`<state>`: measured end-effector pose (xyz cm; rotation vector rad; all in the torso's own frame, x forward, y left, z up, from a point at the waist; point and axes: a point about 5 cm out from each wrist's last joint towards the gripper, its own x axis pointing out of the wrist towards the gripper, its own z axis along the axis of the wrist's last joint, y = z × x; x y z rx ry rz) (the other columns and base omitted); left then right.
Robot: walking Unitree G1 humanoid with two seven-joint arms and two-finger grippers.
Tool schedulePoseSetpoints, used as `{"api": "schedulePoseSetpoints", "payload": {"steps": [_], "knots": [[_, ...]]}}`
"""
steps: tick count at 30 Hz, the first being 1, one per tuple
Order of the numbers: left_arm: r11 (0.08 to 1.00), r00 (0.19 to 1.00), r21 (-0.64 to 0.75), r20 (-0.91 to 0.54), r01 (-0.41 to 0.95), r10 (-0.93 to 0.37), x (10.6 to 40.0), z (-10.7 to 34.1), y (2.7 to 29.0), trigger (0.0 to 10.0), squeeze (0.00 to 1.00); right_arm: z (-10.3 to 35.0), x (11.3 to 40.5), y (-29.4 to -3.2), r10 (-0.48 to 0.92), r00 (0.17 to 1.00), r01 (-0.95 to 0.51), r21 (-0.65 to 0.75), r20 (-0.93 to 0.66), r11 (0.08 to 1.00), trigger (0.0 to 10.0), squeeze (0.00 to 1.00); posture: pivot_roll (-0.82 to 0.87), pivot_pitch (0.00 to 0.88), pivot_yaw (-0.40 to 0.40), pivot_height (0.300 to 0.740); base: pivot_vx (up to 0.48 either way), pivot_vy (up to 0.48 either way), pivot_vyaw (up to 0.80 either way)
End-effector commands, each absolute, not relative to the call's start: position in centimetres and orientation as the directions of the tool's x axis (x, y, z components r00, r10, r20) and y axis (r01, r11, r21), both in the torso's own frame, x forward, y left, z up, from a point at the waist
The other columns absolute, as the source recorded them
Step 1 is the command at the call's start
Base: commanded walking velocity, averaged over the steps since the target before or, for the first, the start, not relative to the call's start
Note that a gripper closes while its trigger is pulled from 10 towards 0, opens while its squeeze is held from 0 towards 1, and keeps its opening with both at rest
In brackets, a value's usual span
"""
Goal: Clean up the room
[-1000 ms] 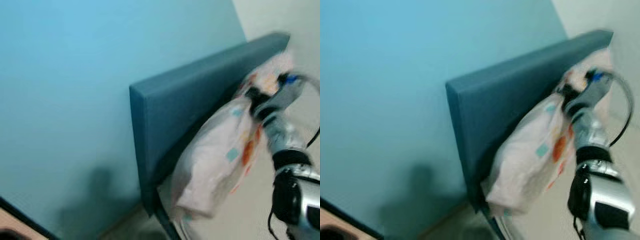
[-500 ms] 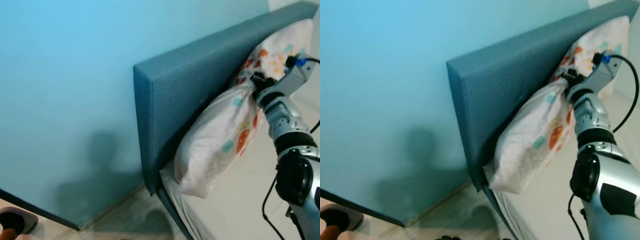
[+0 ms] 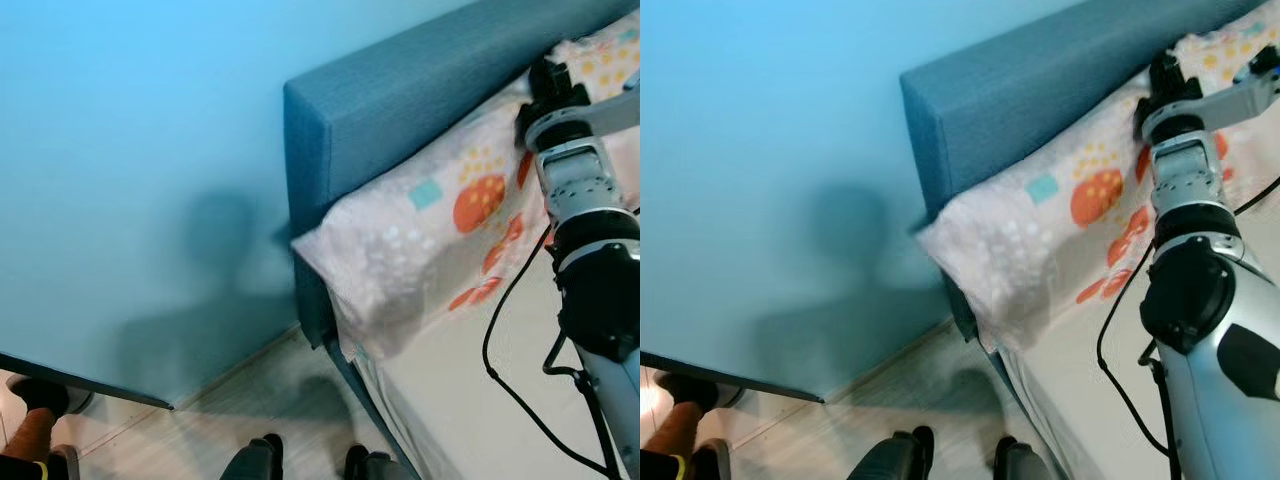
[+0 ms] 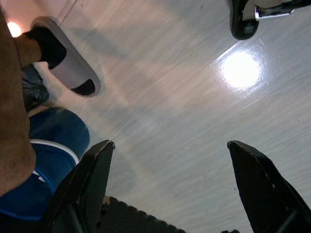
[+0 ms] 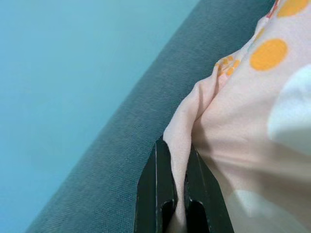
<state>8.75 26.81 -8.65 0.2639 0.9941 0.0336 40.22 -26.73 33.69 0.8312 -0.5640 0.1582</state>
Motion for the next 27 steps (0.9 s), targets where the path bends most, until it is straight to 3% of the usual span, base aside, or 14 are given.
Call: {"api": "schedulePoseSetpoints", "payload": {"steps": [1,3,7,11,16,19,21,22,23,24,25,26,27], "knots": [[0.968,0.496,0.238,-0.852,0.083,0.167,6.6,-8.9,27.6,10.0,0.00,36.1,39.1,-27.9,-0.082,0.754,-0.416,0.570,0.651,0.709,10.0,0.00,0.33,0.371,0.020,0.740,0.000,0.000,0.00],[0.968,0.496,0.238,-0.852,0.083,0.167,6.6,-8.9,27.6,10.0,0.00,36.1,39.1,-27.9,-0.082,0.754,-0.416,0.570,0.651,0.709,10.0,0.00,0.33,0.371,0.020,0.740,0.000,0.000,0.00],[0.969,0.462,0.231,-0.871,0.088,0.166,5.0,-9.2,27.4,10.0,0.00,30.5,39.0,-29.0,-0.038,0.832,-0.331,0.550,0.553,0.766,10.0,0.00,0.33,0.376,0.025,0.740,0.000,0.000,0.00],[0.966,0.429,0.232,-0.889,0.117,0.162,3.4,-9.2,27.7,10.0,0.00,24.0,37.2,-31.9,-0.134,0.893,-0.180,0.613,0.430,0.769,10.0,0.00,0.33,0.376,0.048,0.740,0.000,0.000,0.00],[0.965,0.423,0.236,-0.891,0.116,0.167,3.2,-9.1,28.0,10.0,0.00,22.2,36.0,-33.3,-0.182,0.895,-0.133,0.633,0.407,0.763,10.0,0.00,0.32,0.373,0.047,0.740,0.000,0.000,0.00],[0.967,0.438,0.233,-0.883,0.100,0.168,4.3,-9.1,27.8,10.0,0.00,19.5,33.1,-37.0,-0.336,0.891,0.083,0.619,0.304,0.781,10.0,0.00,0.30,0.358,0.035,0.740,0.000,0.000,0.00],[0.967,0.438,0.233,-0.883,0.100,0.168,4.3,-9.1,27.8,10.0,0.00,19.5,33.1,-37.0,-0.336,0.891,0.083,0.619,0.304,0.781,10.0,0.00,0.30,0.358,0.035,0.740,0.000,0.000,0.00],[0.969,0.446,0.226,-0.880,0.097,0.161,4.8,-9.2,27.4,10.0,0.00,18.4,31.9,-38.3,-0.410,0.881,0.197,0.605,0.236,0.772,10.0,0.00,0.29,0.352,0.034,0.740,0.000,0.000,0.00],[0.969,0.446,0.226,-0.880,0.097,0.161,4.8,-9.2,27.4,10.0,0.00,18.4,31.9,-38.3,-0.410,0.881,0.197,0.605,0.236,0.772,10.0,0.00,0.29,0.352,0.034,0.740,0.000,0.000,0.00],[0.973,0.458,0.207,-0.878,0.103,0.138,5.8,-9.4,26.5,10.0,0.00,15.4,28.8,-40.7,-0.518,0.853,0.444,0.441,0.058,0.780,10.0,0.00,0.27,0.330,0.037,0.740,0.000,0.000,0.00],[0.973,0.458,0.207,-0.878,0.103,0.138,5.8,-9.4,26.5,10.0,0.00,15.4,28.8,-40.7,-0.518,0.853,0.444,0.441,0.058,0.780,10.0,0.00,0.27,0.330,0.037,0.740,0.000,0.000,0.00],[0.974,0.466,0.196,-0.876,0.111,0.123,6.6,-9.6,26.0,10.0,0.00,13.5,26.8,-41.9,-0.570,0.821,0.552,0.314,-0.040,0.773,10.0,0.00,0.26,0.323,0.037,0.740,0.000,0.000,0.00],[0.974,0.466,0.195,-0.876,0.112,0.121,6.7,-9.6,25.9,10.0,0.00,13.3,26.5,-42.0,-0.576,0.816,0.563,0.300,-0.054,0.770,10.0,0.00,0.26,0.323,0.037,0.740,0.000,0.000,0.00]]}}
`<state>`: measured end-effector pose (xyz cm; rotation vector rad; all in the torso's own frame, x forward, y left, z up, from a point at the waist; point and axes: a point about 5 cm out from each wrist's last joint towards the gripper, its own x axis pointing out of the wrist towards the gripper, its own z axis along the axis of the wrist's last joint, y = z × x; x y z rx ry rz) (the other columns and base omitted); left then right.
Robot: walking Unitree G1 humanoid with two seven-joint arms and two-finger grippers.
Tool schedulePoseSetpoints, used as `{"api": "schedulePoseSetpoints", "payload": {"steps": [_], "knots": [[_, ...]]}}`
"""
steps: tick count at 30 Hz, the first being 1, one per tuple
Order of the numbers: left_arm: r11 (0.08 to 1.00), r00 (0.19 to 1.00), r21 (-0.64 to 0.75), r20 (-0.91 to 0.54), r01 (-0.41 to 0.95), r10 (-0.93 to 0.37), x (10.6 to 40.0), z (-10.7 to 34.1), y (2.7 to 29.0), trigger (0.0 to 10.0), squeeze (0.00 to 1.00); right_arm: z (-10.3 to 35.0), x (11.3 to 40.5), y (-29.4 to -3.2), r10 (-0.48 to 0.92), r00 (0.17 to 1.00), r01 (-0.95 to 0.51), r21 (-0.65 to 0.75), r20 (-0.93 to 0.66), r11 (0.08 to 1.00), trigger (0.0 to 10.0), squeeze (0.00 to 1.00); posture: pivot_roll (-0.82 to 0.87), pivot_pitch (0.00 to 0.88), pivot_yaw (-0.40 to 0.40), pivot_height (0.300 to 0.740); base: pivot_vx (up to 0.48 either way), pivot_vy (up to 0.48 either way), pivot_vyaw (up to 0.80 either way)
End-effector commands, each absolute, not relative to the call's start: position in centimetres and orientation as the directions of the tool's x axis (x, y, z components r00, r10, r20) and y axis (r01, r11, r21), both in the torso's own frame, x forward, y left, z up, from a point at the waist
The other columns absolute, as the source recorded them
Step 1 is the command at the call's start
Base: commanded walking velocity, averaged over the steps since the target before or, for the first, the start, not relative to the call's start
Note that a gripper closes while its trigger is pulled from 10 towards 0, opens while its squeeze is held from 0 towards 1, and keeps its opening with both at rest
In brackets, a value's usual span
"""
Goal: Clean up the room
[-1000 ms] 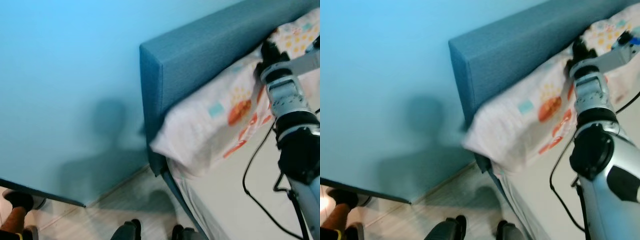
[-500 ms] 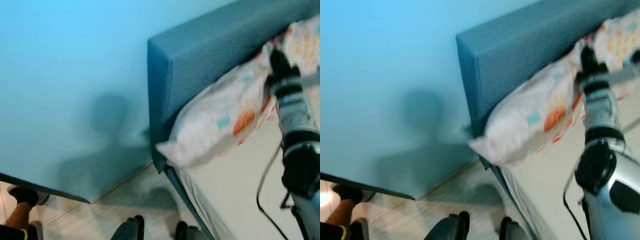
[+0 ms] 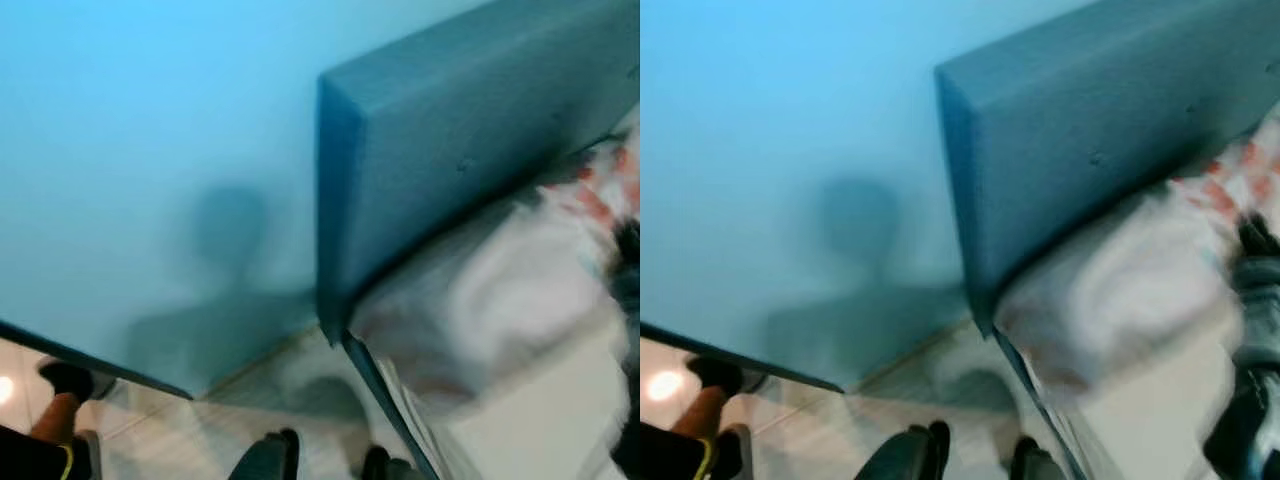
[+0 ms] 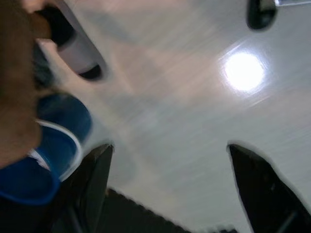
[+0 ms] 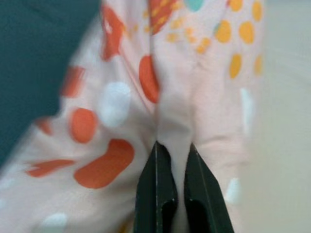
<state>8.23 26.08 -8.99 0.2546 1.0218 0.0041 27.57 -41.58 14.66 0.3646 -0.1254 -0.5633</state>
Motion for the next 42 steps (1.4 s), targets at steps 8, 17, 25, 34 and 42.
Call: {"api": "schedulePoseSetpoints", "payload": {"steps": [8,17,25,34,42], "knots": [[0.977,0.463,0.192,-0.877,0.087,0.131,7.8,-9.6,26.0,10.0,0.00,11.3,24.2,-43.1,-0.658,0.729,0.681,0.096,-0.188,0.726,10.0,0.83,0.23,0.268,0.030,0.740,0.000,0.000,0.00],[0.982,0.462,0.179,-0.877,0.059,0.132,9.1,-9.8,25.3,10.0,0.00,11.1,24.0,-43.3,-0.784,0.585,0.793,-0.055,-0.209,0.606,10.0,1.00,0.22,0.192,0.012,0.740,0.000,0.000,0.00],[0.985,0.461,0.162,-0.880,0.057,0.118,10.9,-9.7,24.7,10.0,0.00,10.2,25.6,-41.4,-0.752,0.611,0.740,-0.161,-0.247,0.654,10.0,0.00,0.18,0.128,0.005,0.740,0.000,0.000,0.00],[0.993,0.479,0.085,-0.877,0.079,0.036,12.4,-9.6,23.3,10.0,0.00,5.1,22.0,-40.3,-0.771,0.528,0.814,-0.049,-0.355,0.579,10.0,0.00,0.14,0.083,0.013,0.740,0.000,0.000,0.00],[0.993,0.490,0.104,-0.870,0.059,0.062,13.7,-9.2,23.6,10.0,0.00,1.8,22.9,-36.1,-0.629,0.611,0.729,0.030,-0.481,0.684,10.0,0.00,0.13,0.055,0.008,0.740,0.000,0.000,0.00]]}}
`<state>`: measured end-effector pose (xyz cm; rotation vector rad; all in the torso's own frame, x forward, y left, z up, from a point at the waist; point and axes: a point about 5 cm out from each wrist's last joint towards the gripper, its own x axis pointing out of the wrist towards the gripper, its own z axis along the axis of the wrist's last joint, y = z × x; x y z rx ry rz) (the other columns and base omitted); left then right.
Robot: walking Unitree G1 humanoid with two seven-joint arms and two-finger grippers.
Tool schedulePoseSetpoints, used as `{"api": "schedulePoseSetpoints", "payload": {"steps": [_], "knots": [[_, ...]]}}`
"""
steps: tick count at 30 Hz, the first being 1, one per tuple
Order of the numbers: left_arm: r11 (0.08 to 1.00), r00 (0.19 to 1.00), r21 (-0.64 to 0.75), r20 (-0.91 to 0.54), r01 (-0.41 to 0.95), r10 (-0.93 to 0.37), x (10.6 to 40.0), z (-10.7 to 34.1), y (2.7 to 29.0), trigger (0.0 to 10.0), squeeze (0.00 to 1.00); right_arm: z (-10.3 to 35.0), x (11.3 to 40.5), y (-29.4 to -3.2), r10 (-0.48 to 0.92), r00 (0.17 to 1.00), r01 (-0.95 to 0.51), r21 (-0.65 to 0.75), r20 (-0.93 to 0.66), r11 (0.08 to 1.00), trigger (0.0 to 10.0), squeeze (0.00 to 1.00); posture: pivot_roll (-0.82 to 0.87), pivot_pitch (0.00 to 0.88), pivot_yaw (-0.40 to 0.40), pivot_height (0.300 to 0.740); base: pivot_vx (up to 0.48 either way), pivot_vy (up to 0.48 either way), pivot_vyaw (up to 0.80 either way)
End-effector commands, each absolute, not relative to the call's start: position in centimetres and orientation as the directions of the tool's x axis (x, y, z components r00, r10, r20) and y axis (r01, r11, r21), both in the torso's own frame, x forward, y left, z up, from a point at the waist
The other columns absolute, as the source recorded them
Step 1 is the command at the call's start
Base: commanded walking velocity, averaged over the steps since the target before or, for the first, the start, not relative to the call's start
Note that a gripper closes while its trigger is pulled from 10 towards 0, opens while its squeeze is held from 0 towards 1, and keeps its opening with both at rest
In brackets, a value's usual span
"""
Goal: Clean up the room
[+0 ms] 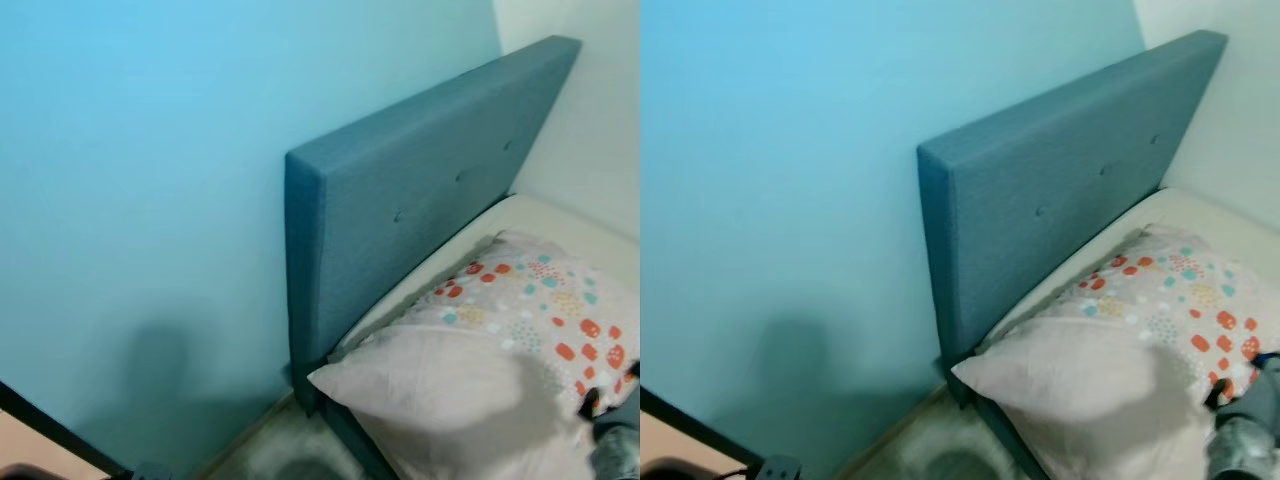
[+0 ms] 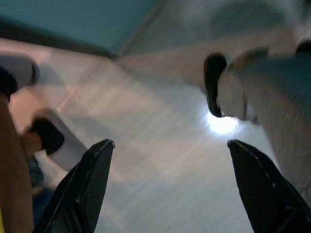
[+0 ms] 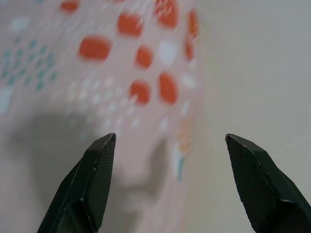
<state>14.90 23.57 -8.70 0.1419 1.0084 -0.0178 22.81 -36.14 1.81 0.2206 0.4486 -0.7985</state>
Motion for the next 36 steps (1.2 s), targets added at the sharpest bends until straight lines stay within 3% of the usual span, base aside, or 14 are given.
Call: {"api": "schedulePoseSetpoints", "payload": {"steps": [1,9,11,14,15,19,26,36], "knots": [[0.995,0.506,0.095,-0.860,0.032,0.066,14.5,-9.0,23.5,10.0,0.00,1.8,23.9,-35.2,-0.606,0.626,0.706,0.026,-0.491,0.708,10.0,0.00,0.12,0.041,0.006,0.730,0.000,0.000,0.00],[1.000,0.554,-0.013,-0.833,-0.004,-0.009,16.2,-8.5,22.2,10.0,0.00,2.9,24.8,-35.5,-0.622,0.631,0.708,0.016,-0.464,0.706,10.0,0.00,0.11,0.034,0.000,0.710,0.000,0.000,0.00],[0.985,0.575,-0.147,-0.800,0.085,-0.169,17.0,-8.3,20.5,10.0,0.00,3.6,24.7,-36.5,-0.656,0.610,0.734,0.005,-0.446,0.679,10.0,0.00,0.10,0.031,-0.001,0.700,0.000,0.000,0.00],[0.966,0.577,-0.204,-0.775,0.159,-0.259,17.3,-8.1,19.6,10.0,0.00,3.9,24.5,-36.9,-0.670,0.599,0.746,0.002,-0.438,0.666,10.0,0.00,0.10,0.031,-0.001,0.695,0.000,0.000,0.00],[0.940,0.568,-0.234,-0.751,0.249,-0.337,17.6,-7.9,18.9,10.0,0.00,4.1,24.4,-37.4,-0.685,0.586,0.758,-0.006,-0.433,0.652,10.0,0.00,0.10,0.032,0.000,0.690,0.000,0.000,0.00],[0.919,0.560,-0.229,-0.736,0.321,-0.379,17.9,-7.6,18.5,10.0,0.00,4.3,24.2,-37.7,-0.695,0.578,0.767,-0.005,-0.428,0.641,10.0,0.00,0.10,0.033,-0.001,0.685,0.000,0.000,0.00],[0.872,0.620,-0.212,-0.631,0.440,-0.466,21.4,-5.6,16.5,10.0,0.00,4.9,24.6,-37.9,-0.691,0.593,0.771,0.043,-0.413,0.635,10.0,0.00,0.10,0.044,-0.001,0.650,0.000,0.000,0.00],[0.774,0.592,-0.257,-0.521,0.579,-0.615,23.1,-4.1,13.5,10.0,0.00,5.3,24.8,-38.1,-0.706,0.581,0.792,0.082,-0.404,0.605,10.0,0.00,0.11,0.048,-0.004,0.610,0.000,0.000,0.00]]}}
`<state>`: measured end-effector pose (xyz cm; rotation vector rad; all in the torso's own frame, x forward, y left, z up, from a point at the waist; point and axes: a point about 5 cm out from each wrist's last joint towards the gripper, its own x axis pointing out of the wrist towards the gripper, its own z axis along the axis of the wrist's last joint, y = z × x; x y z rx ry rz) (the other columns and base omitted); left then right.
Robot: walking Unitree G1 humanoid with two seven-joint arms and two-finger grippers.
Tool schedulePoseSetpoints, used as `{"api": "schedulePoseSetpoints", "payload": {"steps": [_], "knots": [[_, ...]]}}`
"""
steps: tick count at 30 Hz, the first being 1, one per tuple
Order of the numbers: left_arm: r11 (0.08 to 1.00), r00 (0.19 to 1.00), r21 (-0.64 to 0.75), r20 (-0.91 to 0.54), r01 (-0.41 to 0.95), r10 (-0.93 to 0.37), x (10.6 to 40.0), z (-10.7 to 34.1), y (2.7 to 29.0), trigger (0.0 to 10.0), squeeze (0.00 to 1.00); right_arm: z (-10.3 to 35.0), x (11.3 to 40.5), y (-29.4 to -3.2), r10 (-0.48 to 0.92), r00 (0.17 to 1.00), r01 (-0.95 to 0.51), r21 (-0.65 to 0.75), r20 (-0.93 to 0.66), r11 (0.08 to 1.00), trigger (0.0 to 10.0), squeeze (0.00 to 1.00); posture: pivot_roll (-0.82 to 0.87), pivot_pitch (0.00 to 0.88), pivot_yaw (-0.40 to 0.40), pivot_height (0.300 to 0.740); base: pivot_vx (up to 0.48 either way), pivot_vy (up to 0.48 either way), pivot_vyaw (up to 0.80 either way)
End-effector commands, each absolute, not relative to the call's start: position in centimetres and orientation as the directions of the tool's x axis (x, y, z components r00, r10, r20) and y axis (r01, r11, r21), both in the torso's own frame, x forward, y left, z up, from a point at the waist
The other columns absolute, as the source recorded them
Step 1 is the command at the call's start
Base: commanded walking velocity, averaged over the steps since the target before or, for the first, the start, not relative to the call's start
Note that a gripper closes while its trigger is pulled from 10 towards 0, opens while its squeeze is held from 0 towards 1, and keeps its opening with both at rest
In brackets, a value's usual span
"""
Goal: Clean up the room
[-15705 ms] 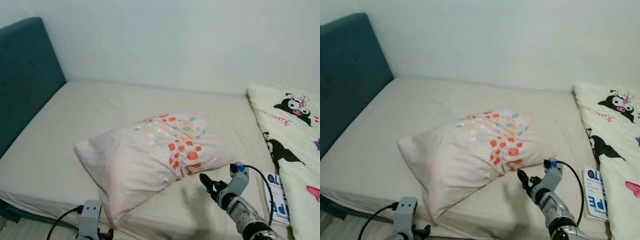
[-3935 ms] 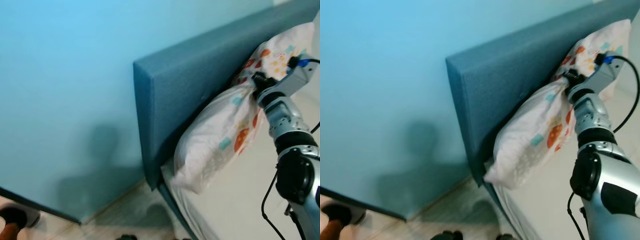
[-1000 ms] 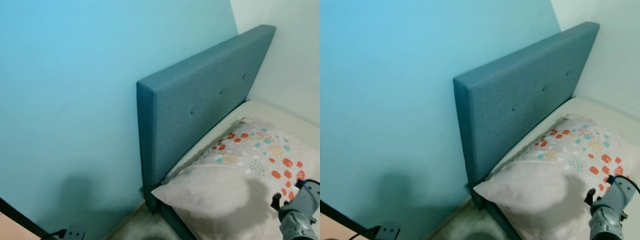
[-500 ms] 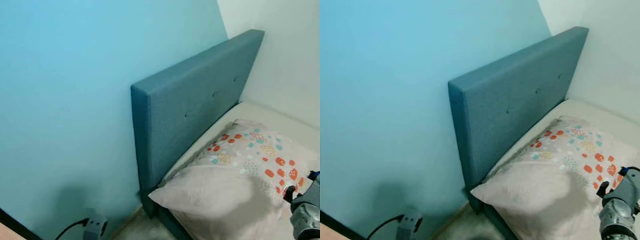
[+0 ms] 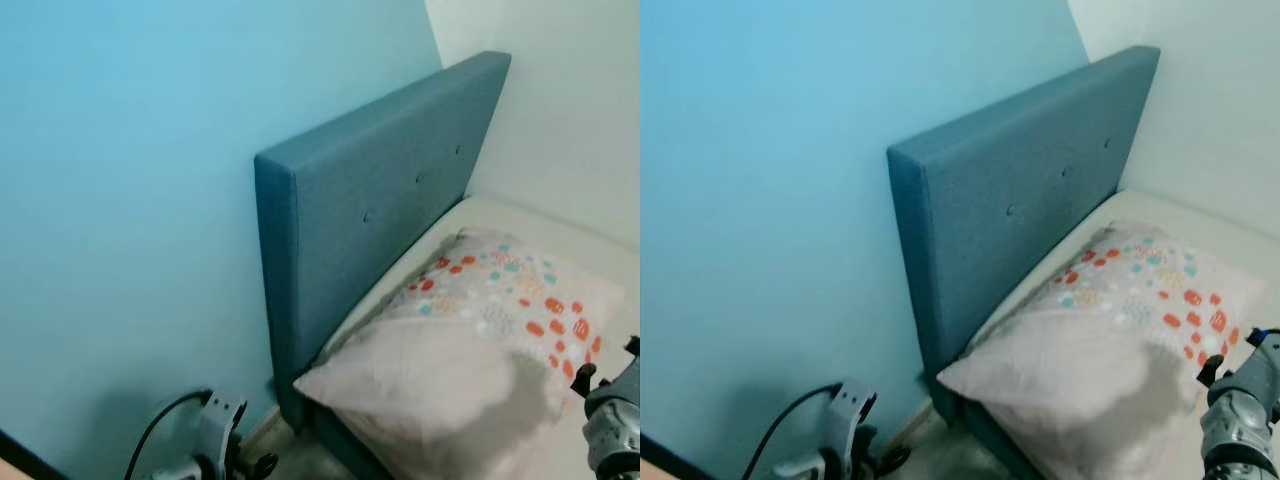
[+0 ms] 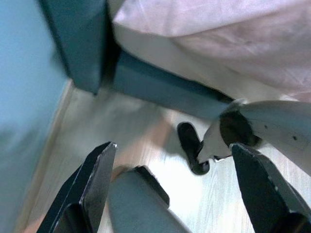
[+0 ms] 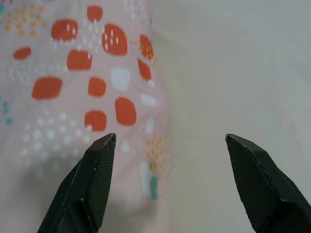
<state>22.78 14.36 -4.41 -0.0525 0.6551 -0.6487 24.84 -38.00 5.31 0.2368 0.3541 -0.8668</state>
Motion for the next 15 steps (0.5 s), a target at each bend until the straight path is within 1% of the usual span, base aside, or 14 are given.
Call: {"api": "schedulePoseSetpoints", "payload": {"steps": [1,3,7,13,15], "knots": [[0.774,0.592,-0.257,-0.521,0.579,-0.615,23.1,-4.1,13.5,10.0,0.00,5.3,24.8,-38.1,-0.706,0.581,0.792,0.082,-0.404,0.605,10.0,0.00,0.11,0.048,-0.004,0.610,0.000,0.000,0.00],[0.748,0.577,-0.260,-0.501,0.610,-0.645,23.4,-3.7,12.7,10.0,0.00,5.4,24.8,-38.1,-0.714,0.572,0.801,0.087,-0.403,0.593,10.0,0.00,0.11,0.045,-0.004,0.600,0.000,0.000,0.00],[0.735,0.569,-0.260,-0.493,0.626,-0.658,23.4,-3.6,12.5,10.0,0.00,5.8,24.8,-38.5,-0.730,0.566,0.811,0.100,-0.383,0.576,10.0,0.00,0.11,0.047,-0.005,0.585,0.000,0.000,0.00],[0.768,0.582,-0.250,-0.528,0.589,-0.618,23.0,-4.1,13.6,10.0,0.00,6.9,24.7,-39.4,-0.754,0.567,0.819,0.133,-0.332,0.558,10.0,0.00,0.12,0.050,-0.005,0.565,0.000,0.000,0.00],[0.786,0.590,-0.249,-0.543,0.565,-0.597,22.5,-4.5,14.5,10.0,0.00,7.5,24.3,-40.2,-0.778,0.553,0.833,0.171,-0.297,0.526,10.0,0.00,0.12,0.057,-0.002,0.555,0.000,0.000,0.00]]}}
